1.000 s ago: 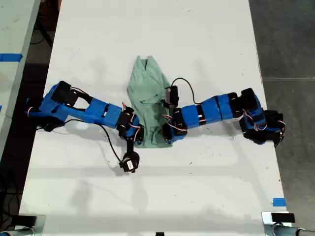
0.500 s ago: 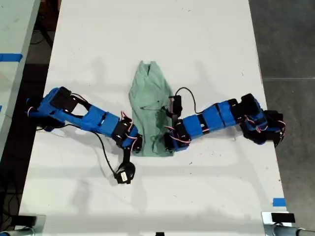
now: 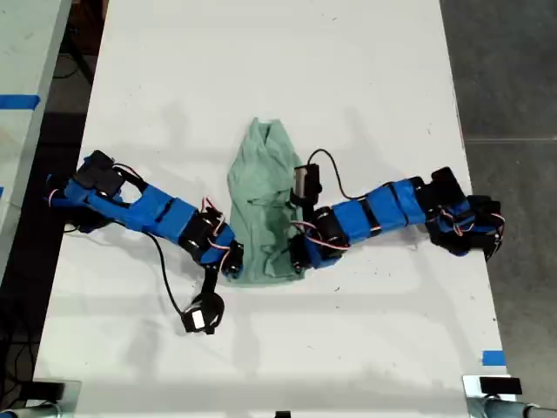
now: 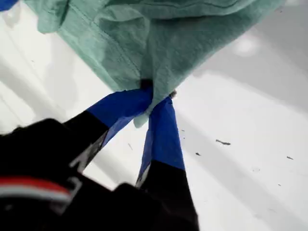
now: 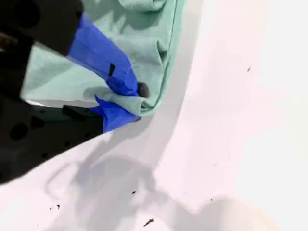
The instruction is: Fold t shirt
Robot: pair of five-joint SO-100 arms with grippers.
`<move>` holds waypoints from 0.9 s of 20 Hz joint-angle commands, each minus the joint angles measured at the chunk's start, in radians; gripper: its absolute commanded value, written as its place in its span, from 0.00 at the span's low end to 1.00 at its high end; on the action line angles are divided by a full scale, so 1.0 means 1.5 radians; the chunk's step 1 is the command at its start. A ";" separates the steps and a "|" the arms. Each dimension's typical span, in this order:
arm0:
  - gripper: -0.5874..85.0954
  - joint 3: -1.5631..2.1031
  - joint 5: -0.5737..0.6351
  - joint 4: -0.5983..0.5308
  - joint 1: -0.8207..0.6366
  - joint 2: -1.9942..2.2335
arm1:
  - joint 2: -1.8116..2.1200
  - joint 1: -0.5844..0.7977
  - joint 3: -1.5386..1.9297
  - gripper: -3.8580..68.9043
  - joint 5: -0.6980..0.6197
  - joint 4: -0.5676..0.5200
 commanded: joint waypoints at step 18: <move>0.00 0.018 0.261 0.074 -0.544 0.215 | 0.145 0.472 -0.017 0.04 -0.282 -0.031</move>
